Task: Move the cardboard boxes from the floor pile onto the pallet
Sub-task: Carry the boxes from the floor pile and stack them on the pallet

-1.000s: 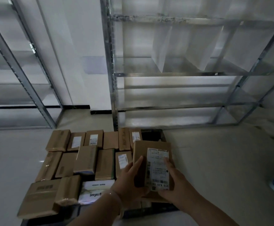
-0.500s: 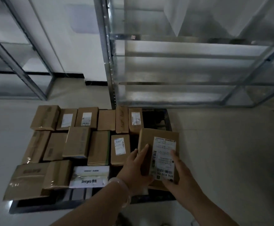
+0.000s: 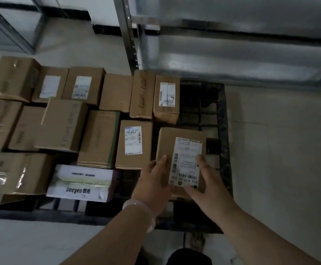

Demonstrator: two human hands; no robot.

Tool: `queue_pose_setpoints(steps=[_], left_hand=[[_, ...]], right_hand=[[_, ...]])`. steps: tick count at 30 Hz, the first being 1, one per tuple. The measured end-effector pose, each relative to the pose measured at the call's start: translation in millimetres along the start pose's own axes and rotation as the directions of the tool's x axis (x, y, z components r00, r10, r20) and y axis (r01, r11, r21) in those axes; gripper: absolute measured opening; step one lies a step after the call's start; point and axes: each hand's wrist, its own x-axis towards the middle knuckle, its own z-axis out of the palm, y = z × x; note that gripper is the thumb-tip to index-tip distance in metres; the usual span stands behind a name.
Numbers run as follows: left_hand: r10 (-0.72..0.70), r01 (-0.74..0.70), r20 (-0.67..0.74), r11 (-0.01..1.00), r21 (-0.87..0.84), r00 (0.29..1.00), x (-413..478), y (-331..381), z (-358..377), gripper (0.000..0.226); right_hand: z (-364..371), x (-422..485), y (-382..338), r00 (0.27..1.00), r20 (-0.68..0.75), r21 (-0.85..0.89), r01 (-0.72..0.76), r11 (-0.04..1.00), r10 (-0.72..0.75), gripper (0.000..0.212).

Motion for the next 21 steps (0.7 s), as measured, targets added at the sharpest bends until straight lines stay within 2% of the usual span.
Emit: queue_pose_setpoints(steps=[8,10,12,15,17,19,21], left_hand=[[-0.049,0.052,-0.059,0.997,0.051,0.997,100.8,-78.9,63.8,0.077],[-0.053,0.062,-0.086,0.993,0.102,0.995,119.4,-94.7,73.6,0.075],[-0.051,0.076,-0.119,0.972,0.223,0.992,133.7,-109.2,81.9,0.073],[-0.021,0.094,-0.154,0.868,0.487,0.988,148.4,-130.3,92.2,0.070],[0.021,0.063,-0.123,0.766,0.640,0.992,152.8,-142.2,97.7,0.068],[0.042,0.017,-0.061,0.669,0.743,0.997,151.8,-152.0,100.7,0.069],[0.064,-0.018,-0.027,0.615,0.788,0.998,146.4,-159.8,101.4,0.071]], right_hand=[[62.5,121.5,74.3,1.000,0.001,-0.095,0.009,0.995,-0.009,0.081],[79.3,145.7,86.3,0.999,0.032,-0.075,0.004,0.997,-0.002,0.081],[95.4,165.1,96.1,0.999,0.046,-0.047,0.007,0.999,-0.005,0.082],[113.5,183.8,108.6,0.997,0.072,-0.021,0.010,1.000,-0.008,0.089],[121.1,189.9,115.2,0.994,0.110,-0.009,0.006,1.000,-0.005,0.093],[125.7,192.6,120.4,0.990,0.144,-0.002,-0.004,1.000,0.005,0.096],[126.4,190.0,125.2,0.988,0.155,-0.026,-0.006,1.000,0.010,0.097]])
